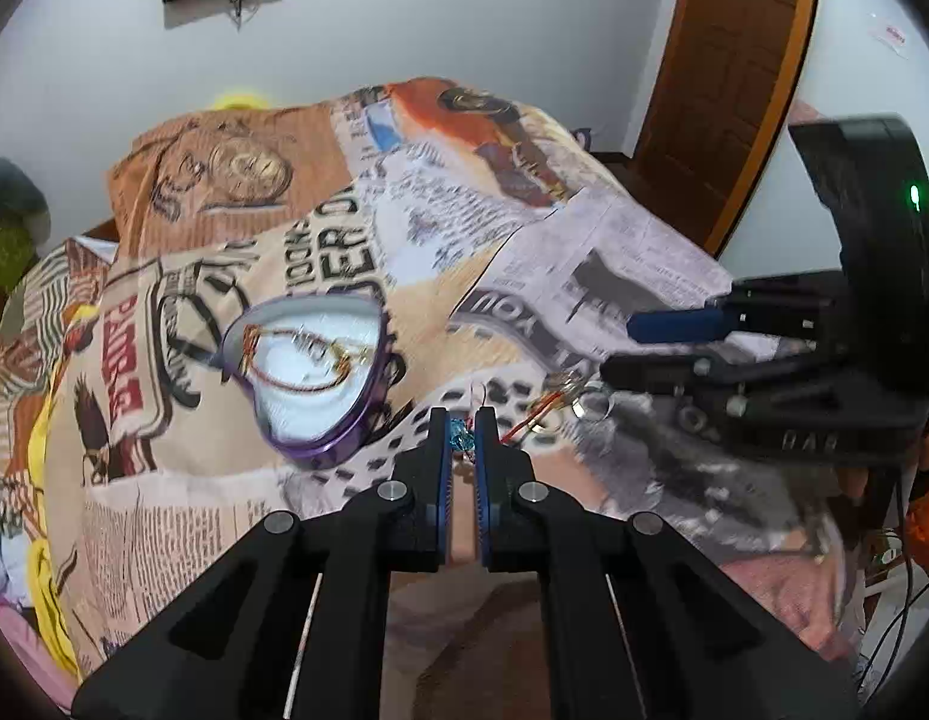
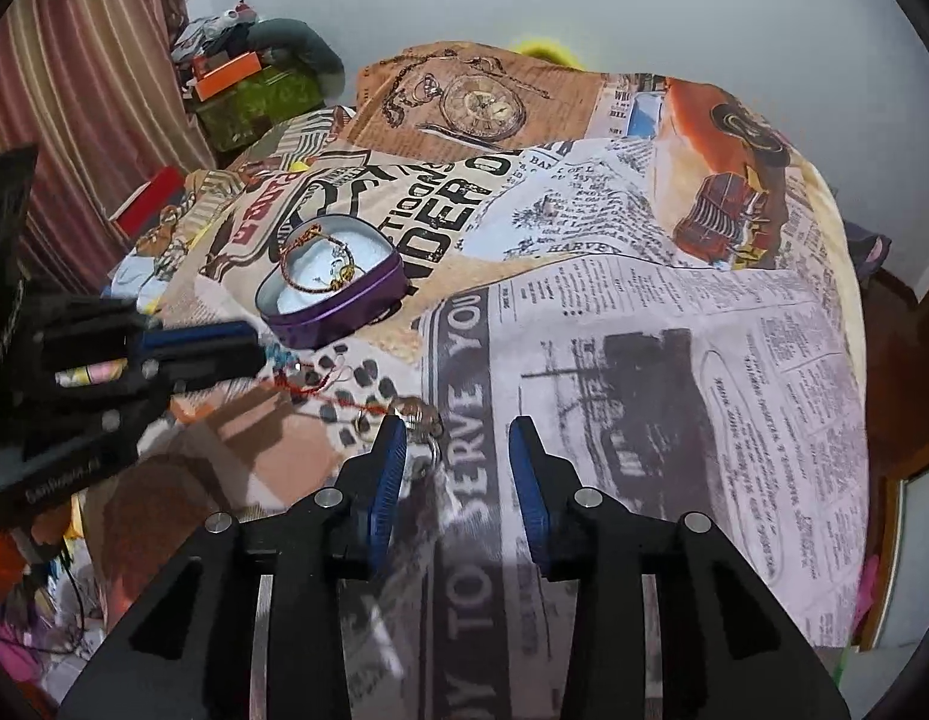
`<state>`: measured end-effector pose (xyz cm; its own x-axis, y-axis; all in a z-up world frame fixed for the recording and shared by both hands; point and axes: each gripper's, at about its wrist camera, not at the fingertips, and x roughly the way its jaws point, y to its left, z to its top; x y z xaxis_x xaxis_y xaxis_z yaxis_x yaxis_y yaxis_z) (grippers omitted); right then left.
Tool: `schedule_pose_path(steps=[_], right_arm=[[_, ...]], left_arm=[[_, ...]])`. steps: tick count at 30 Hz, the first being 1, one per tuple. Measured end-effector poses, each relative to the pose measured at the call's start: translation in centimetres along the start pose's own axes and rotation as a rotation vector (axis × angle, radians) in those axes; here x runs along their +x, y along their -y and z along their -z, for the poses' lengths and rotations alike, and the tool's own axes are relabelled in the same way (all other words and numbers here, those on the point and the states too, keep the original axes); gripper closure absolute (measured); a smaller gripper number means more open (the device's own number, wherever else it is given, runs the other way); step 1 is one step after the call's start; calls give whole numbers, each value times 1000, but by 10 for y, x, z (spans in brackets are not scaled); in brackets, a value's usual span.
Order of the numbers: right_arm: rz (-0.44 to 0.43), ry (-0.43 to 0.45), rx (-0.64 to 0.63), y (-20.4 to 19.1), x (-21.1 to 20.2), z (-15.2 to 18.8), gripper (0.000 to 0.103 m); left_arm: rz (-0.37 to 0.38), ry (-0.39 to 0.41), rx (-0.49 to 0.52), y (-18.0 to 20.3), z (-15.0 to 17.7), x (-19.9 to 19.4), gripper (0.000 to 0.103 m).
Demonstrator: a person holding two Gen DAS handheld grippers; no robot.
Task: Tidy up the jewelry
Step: 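Grasp a beaded bracelet with the left gripper while the right gripper grasps a silver ring, then lower both held pieces into the heart tin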
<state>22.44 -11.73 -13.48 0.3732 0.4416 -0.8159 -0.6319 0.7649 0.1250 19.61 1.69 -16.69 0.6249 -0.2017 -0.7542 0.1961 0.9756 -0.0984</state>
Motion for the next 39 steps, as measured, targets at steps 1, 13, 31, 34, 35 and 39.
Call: schedule_pose_path(steps=[1,13,31,34,35,39], right_arm=[[-4,0,5,0,2,-2,71],[-96,-55,-43,-23,22,-8,71],[-78,41,-9,-21,-10,-18,83],[-58,68,-20,-23,-20,-22,83],[-53,79,-23,-25,-24,-23,83],[-40,114,-30,-31,-31,-29,83]], left_arm=[[1,-7,-8,-3,3,2,97],[41,-45,-50,-16,27,14,97],[11,58,-70,-21,13,-21,97],[-6,93,-67,-23,6,-35,97],[-9,102,-67,-25,3,-39,97],[-30,143,-60,-30,-6,-55,97]])
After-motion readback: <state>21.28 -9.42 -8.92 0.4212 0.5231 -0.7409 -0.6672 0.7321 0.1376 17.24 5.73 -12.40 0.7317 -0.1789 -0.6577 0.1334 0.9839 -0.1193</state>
